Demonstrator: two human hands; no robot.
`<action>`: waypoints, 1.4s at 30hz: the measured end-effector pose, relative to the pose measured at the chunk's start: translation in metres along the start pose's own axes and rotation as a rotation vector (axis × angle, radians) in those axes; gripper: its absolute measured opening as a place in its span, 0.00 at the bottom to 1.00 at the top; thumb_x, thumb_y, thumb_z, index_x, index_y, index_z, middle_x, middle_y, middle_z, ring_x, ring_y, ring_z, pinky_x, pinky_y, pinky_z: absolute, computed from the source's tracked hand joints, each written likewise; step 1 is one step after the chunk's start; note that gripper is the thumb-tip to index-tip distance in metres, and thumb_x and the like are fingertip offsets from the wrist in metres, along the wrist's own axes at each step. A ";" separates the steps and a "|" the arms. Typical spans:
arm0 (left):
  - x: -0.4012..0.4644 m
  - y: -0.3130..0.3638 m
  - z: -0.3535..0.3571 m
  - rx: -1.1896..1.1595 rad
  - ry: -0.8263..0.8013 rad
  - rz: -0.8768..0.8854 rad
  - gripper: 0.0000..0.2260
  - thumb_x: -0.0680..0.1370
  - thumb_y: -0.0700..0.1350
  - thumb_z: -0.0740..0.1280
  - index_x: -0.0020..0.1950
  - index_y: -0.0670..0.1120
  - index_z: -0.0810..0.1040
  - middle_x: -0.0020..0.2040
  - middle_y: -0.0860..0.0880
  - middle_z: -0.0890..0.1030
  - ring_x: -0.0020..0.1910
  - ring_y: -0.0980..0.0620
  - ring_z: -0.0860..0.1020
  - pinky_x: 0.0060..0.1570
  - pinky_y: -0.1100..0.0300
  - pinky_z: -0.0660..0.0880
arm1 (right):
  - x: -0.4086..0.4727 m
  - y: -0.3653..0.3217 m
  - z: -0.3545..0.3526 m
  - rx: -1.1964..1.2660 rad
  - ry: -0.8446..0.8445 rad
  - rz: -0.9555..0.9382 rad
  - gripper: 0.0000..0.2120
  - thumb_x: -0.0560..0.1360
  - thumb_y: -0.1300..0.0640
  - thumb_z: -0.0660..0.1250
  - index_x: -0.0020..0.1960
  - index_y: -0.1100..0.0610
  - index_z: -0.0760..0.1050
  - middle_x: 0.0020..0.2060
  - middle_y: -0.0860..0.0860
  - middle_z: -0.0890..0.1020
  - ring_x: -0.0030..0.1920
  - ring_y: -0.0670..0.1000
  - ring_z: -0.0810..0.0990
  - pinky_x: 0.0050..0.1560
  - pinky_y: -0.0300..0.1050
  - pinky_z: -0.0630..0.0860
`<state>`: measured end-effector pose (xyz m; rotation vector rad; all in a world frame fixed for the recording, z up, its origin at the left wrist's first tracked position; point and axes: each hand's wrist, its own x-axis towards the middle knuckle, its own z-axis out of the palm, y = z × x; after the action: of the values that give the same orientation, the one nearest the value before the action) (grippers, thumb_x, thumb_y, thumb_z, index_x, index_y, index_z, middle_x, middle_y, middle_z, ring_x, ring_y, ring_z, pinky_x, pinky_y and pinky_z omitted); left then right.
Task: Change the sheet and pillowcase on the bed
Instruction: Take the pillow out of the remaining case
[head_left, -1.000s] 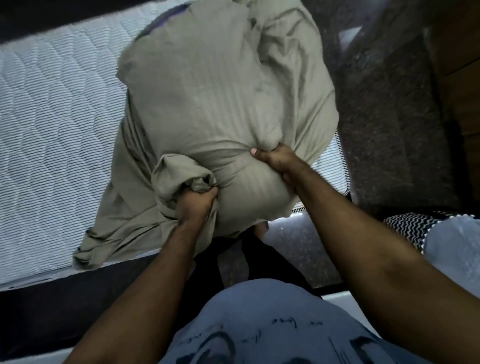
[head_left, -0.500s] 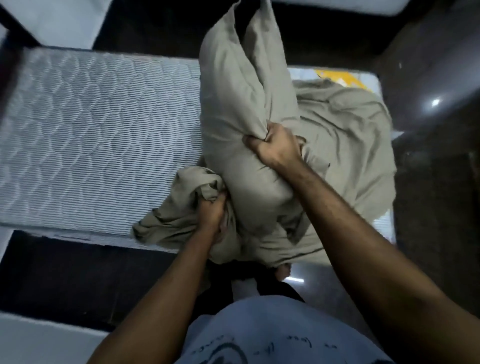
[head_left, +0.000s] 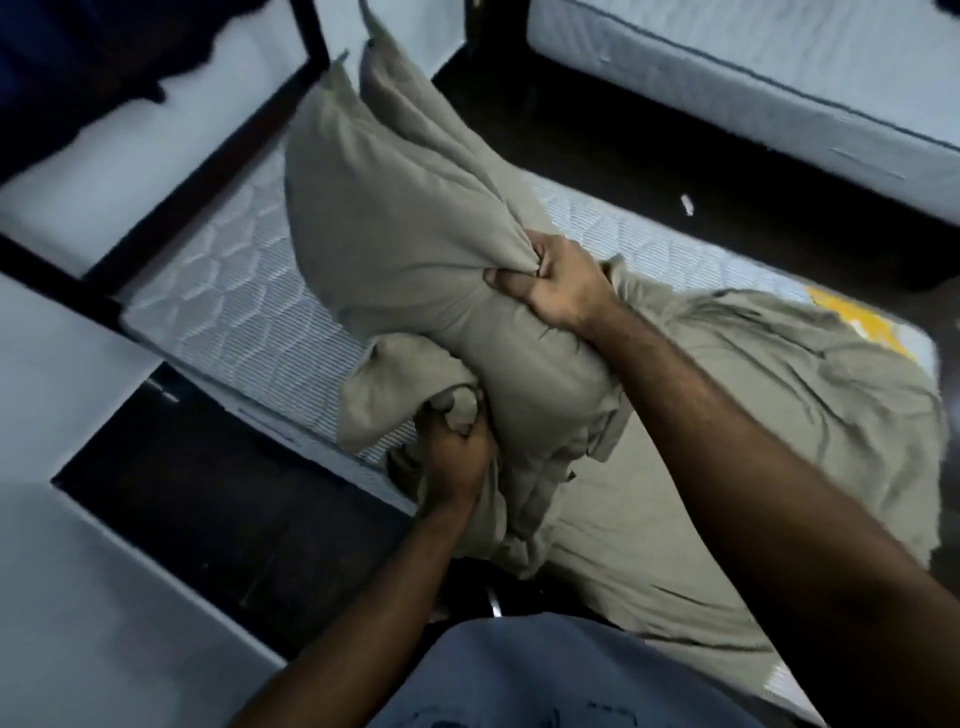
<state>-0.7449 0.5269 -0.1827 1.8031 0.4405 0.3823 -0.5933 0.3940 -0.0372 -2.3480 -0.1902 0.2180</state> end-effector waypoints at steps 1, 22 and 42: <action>0.006 -0.006 -0.006 0.022 0.035 0.002 0.23 0.81 0.60 0.65 0.64 0.41 0.75 0.64 0.44 0.78 0.66 0.47 0.76 0.66 0.52 0.72 | 0.011 -0.010 0.009 0.007 -0.043 -0.039 0.21 0.68 0.34 0.70 0.55 0.46 0.79 0.46 0.42 0.85 0.52 0.47 0.83 0.57 0.53 0.78; 0.151 -0.023 -0.043 0.668 0.230 0.052 0.20 0.80 0.53 0.67 0.64 0.40 0.80 0.61 0.40 0.81 0.63 0.40 0.78 0.66 0.47 0.73 | 0.204 -0.154 0.112 -0.518 -0.404 -1.000 0.19 0.79 0.43 0.63 0.66 0.50 0.76 0.56 0.56 0.83 0.58 0.58 0.80 0.44 0.47 0.68; 0.426 -0.047 -0.042 0.422 0.009 -0.004 0.25 0.81 0.55 0.64 0.68 0.36 0.75 0.65 0.38 0.79 0.64 0.40 0.78 0.66 0.52 0.74 | 0.423 -0.185 0.196 -0.621 -0.323 -0.463 0.28 0.79 0.44 0.64 0.77 0.48 0.63 0.73 0.55 0.64 0.73 0.60 0.62 0.70 0.61 0.60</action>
<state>-0.3969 0.7797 -0.2024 2.2092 0.5624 0.3101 -0.2361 0.7426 -0.0856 -2.7672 -1.0776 0.3435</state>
